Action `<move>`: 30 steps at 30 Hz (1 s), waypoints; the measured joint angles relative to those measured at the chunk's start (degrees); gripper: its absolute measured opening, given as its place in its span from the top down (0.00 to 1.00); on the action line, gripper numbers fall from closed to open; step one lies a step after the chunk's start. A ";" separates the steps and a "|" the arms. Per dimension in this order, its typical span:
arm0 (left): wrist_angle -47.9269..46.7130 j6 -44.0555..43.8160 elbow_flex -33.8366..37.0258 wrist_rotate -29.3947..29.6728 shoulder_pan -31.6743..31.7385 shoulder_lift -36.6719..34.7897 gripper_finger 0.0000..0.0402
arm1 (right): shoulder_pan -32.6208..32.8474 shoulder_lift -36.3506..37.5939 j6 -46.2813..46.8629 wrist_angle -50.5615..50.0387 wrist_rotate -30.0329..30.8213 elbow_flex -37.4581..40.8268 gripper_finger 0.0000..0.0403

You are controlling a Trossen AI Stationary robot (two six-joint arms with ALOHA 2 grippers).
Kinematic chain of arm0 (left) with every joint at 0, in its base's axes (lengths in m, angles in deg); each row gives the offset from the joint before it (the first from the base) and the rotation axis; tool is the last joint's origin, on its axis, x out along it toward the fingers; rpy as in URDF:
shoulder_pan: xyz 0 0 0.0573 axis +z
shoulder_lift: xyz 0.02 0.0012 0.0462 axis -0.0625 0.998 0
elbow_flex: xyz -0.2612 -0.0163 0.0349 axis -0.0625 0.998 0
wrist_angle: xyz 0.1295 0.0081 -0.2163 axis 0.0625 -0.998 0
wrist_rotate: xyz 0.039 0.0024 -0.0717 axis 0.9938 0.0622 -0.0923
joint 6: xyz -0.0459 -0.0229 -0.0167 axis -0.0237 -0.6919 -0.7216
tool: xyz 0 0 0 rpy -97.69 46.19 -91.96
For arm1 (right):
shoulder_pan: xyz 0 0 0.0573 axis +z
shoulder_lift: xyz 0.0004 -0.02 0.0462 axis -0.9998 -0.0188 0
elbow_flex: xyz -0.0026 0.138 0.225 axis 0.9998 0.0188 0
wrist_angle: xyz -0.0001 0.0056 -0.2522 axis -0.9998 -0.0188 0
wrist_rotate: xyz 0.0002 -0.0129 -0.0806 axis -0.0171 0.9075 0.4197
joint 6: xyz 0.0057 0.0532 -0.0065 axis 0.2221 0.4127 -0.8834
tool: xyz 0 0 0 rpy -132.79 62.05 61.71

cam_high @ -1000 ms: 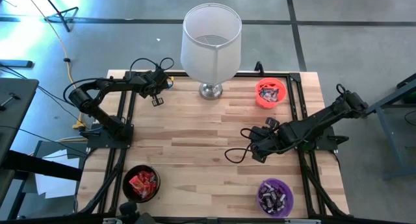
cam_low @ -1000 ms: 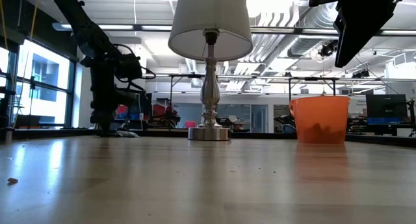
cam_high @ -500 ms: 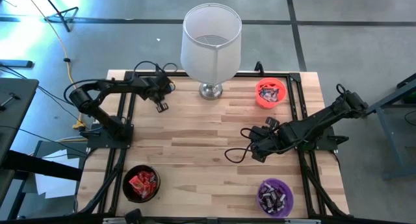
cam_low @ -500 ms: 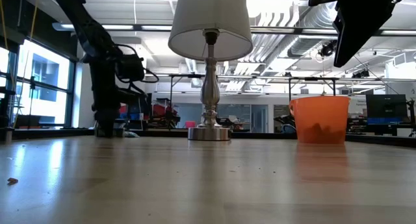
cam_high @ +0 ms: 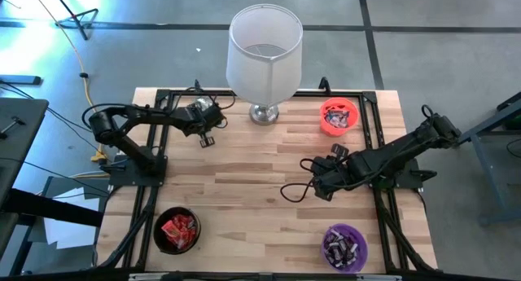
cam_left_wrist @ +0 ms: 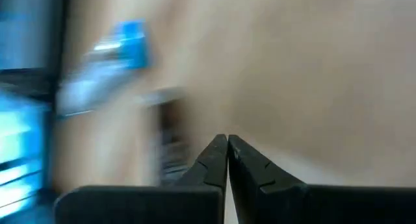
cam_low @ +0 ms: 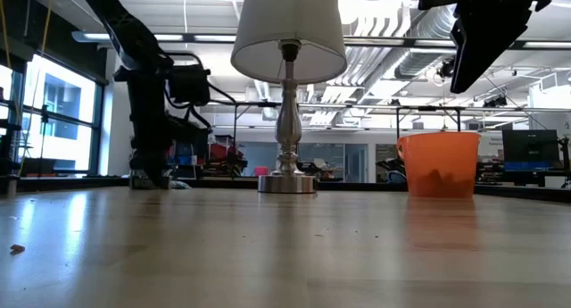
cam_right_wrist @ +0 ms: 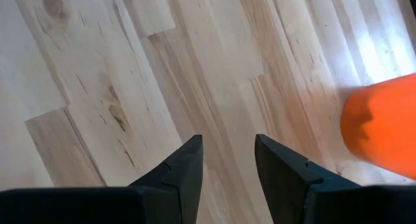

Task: Sort candy
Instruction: Put the brown chocolate bar into the violet bucket

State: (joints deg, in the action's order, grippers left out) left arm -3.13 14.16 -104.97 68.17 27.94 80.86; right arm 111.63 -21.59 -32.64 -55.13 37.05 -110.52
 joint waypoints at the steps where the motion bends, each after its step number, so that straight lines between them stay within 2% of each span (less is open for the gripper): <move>1: 0.07 1.31 0.00 4.49 -0.27 -0.02 1.00 | -0.22 0.00 -0.49 0.01 -0.03 0.00 0.66; 4: -0.48 4.78 -0.26 13.52 -0.52 -0.37 0.98 | -0.64 0.00 -0.97 0.02 -0.17 0.00 0.66; 7: -4.10 4.58 -3.00 14.27 -0.94 -0.37 0.94 | -0.97 0.00 -0.97 0.03 -0.24 0.00 0.66; 12: -7.62 2.44 -7.88 10.44 -1.26 -0.38 0.86 | -0.97 0.00 -0.95 0.05 -0.32 0.00 0.66; 18: -9.41 2.48 -8.44 2.72 0.82 -0.24 0.75 | -0.82 0.00 -0.01 0.06 -0.41 -0.02 0.66; 25: -10.15 3.51 -8.44 3.28 4.43 -0.24 0.63 | -0.82 0.00 -0.51 0.06 -0.49 -0.02 0.66; 30: -10.61 3.47 -8.44 1.32 7.98 -0.22 0.59 | -0.82 0.00 0.79 0.08 -0.68 -0.02 0.66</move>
State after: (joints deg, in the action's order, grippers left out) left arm -13.74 17.63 -113.41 69.49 35.92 80.64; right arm 110.81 -21.59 -31.85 -55.04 36.37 -110.55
